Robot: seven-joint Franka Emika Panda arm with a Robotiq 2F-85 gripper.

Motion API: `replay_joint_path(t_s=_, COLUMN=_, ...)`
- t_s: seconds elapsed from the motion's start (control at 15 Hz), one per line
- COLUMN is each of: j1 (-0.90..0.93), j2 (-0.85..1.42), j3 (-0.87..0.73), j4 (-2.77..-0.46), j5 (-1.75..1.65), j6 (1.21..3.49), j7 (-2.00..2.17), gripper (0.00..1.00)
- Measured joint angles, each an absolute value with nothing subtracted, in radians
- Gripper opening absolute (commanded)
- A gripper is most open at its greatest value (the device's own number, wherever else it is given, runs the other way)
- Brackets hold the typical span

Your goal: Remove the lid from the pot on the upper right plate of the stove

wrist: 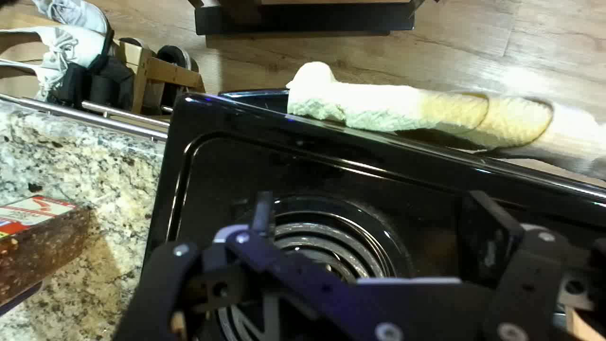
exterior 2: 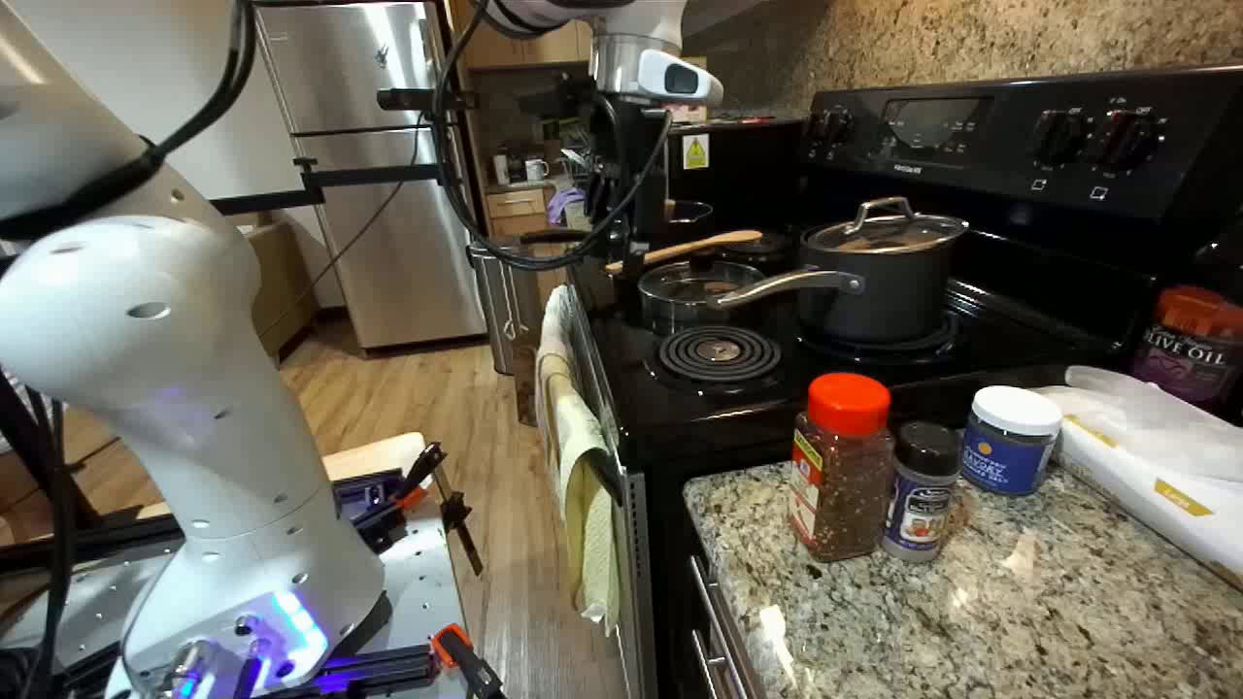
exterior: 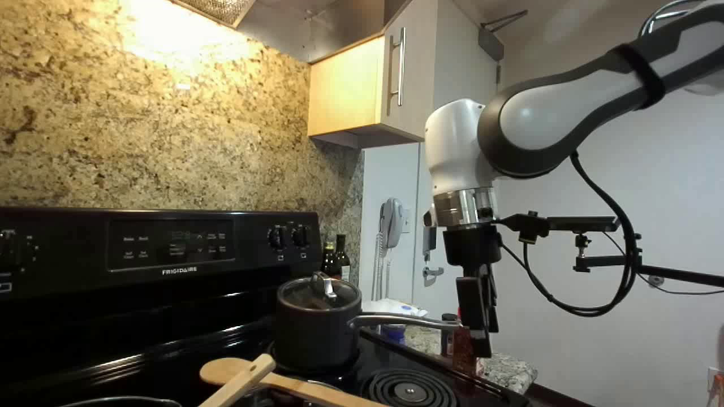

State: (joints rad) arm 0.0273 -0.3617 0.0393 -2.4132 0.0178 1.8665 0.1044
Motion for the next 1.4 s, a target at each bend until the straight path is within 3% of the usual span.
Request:
replay_joint_path(t_s=0.67, j1=0.026, j2=-0.329, j3=0.035, j4=-2.342, j5=0.017, j6=1.938, j7=0.117, gripper=1.00)
replay_joint_path(t_s=1.4, j1=0.014, j2=0.069, j3=-0.004, j4=-1.844, j5=0.063, j6=2.022, j7=0.225, gripper=1.00)
